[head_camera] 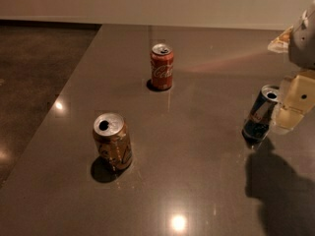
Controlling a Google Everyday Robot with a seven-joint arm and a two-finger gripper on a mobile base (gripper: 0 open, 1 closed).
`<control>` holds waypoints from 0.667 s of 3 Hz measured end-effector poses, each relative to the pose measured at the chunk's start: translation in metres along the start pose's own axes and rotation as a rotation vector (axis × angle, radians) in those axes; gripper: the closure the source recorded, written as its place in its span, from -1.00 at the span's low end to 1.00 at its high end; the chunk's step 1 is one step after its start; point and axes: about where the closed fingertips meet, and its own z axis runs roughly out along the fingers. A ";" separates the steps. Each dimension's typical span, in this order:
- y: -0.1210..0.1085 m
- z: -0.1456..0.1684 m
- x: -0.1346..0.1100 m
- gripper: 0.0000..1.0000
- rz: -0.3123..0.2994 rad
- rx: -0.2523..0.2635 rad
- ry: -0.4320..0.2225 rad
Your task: Pick coke can
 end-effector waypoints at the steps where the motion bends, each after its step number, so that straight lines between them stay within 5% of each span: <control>1: 0.000 0.000 0.000 -1.00 0.000 0.000 0.000; 2: -0.013 0.005 -0.025 -1.00 0.017 0.016 -0.078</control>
Offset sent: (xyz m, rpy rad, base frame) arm 0.0574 0.0587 0.0083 0.2208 -0.0814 -0.0004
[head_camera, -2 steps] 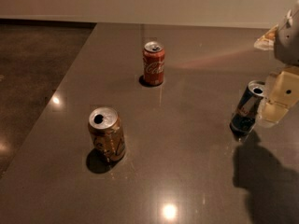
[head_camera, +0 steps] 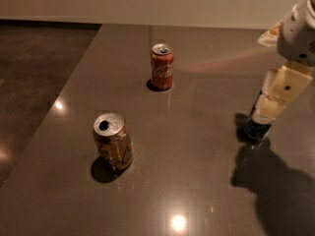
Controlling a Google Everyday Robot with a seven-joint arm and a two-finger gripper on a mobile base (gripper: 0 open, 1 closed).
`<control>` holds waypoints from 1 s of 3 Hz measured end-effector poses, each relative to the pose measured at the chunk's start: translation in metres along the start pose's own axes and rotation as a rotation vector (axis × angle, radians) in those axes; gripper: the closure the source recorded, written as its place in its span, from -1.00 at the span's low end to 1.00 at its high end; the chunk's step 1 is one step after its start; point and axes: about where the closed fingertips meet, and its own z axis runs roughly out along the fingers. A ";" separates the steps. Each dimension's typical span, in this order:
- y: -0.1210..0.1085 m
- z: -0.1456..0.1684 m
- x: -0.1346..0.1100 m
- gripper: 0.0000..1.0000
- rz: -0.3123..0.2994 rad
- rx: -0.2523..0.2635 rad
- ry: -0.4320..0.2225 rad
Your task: Pick coke can
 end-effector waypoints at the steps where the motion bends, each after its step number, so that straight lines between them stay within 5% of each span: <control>1: -0.026 0.017 -0.042 -1.00 0.020 0.020 -0.100; 3: -0.064 0.056 -0.098 -1.00 0.097 0.030 -0.220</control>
Offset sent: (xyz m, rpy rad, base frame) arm 0.1090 0.0932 -0.0022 0.2356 -0.0622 -0.0165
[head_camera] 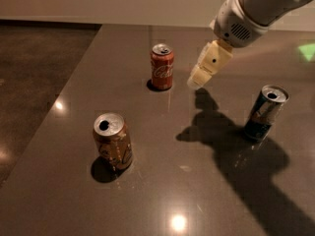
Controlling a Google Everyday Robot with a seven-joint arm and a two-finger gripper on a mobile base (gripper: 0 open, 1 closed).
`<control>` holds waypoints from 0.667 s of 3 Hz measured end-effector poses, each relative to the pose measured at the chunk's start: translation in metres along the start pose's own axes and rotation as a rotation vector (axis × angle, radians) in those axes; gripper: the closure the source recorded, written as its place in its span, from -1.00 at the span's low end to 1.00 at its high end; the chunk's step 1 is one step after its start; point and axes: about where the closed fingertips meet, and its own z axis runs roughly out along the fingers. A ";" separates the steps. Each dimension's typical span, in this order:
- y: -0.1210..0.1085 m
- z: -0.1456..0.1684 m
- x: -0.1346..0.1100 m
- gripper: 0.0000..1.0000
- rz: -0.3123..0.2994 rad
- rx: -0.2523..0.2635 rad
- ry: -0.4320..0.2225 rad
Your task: Pick coke can
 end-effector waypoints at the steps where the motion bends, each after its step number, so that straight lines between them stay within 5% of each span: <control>1: -0.010 0.026 -0.016 -1.00 0.011 -0.005 -0.035; 2: -0.017 0.053 -0.031 -1.00 0.023 -0.031 -0.061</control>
Offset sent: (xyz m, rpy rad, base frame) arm 0.0738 0.0707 -0.0477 0.1247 0.0530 0.0238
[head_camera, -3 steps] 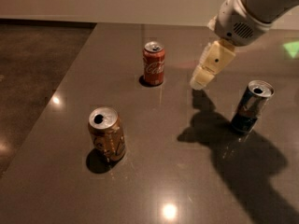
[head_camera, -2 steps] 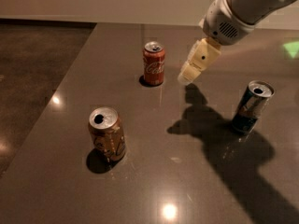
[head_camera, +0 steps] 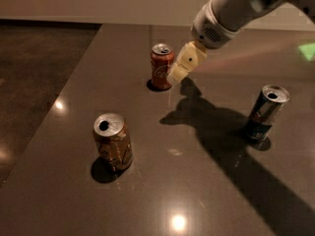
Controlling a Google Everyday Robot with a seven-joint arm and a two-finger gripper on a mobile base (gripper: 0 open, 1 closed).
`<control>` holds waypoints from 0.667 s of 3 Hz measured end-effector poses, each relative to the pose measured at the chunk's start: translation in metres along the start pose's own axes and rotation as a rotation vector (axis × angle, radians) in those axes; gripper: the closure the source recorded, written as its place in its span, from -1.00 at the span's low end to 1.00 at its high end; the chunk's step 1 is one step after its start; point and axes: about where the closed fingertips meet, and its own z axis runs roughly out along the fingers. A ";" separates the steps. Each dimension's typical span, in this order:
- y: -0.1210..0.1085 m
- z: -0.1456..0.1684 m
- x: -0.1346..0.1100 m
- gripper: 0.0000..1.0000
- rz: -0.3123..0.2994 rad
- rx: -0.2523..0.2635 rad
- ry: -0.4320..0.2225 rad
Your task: Pick coke can
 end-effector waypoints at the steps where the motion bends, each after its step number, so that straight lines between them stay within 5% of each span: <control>1: -0.001 0.028 -0.014 -1.00 0.012 -0.034 -0.015; 2: 0.001 0.050 -0.027 -1.00 0.008 -0.049 -0.012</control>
Offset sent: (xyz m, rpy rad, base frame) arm 0.0375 0.0701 -0.0396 0.0091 0.0449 0.0319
